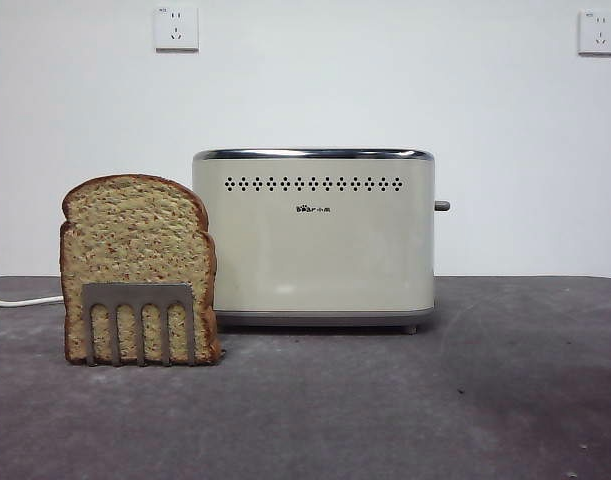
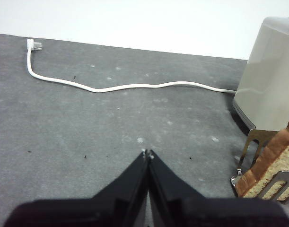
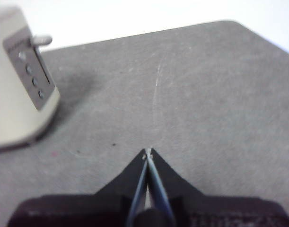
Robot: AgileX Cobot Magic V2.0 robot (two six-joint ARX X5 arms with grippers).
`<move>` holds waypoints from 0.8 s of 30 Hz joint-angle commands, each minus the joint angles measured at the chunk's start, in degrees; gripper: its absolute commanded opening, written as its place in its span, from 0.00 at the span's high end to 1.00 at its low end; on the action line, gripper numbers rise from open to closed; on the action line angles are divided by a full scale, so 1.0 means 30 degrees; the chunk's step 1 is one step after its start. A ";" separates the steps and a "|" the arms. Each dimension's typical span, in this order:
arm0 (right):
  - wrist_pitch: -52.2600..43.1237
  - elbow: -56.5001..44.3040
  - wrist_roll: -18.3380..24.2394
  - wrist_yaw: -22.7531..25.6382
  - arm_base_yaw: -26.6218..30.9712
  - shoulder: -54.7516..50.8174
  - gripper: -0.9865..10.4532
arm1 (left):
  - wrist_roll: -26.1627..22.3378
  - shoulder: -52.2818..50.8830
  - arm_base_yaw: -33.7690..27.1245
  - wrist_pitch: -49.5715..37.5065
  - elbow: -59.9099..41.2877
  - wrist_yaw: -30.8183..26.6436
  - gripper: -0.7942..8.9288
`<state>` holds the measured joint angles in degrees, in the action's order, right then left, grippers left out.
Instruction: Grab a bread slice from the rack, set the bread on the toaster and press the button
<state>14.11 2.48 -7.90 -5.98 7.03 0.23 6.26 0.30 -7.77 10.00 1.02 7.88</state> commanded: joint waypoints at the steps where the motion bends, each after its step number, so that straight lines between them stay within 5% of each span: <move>1: -0.0036 -0.0233 -0.5049 -0.0022 -0.0044 -0.0044 0.91 | 0.0029 -0.0036 -0.0058 -0.0036 -0.0270 -0.0007 0.92; 11: -0.0036 -0.0102 -0.5603 -0.1093 -0.0044 -0.0022 0.92 | 0.1661 -0.0036 -0.0058 -0.0029 -0.0255 0.0095 0.93; 24: -0.0036 0.3191 -0.5807 -0.2922 -0.0175 0.3468 0.92 | 0.3089 -0.0029 -0.0044 0.0947 0.2011 0.3147 0.93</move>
<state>14.52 11.46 -26.06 -14.39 6.70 10.11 15.07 0.30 -7.77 12.86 6.59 17.04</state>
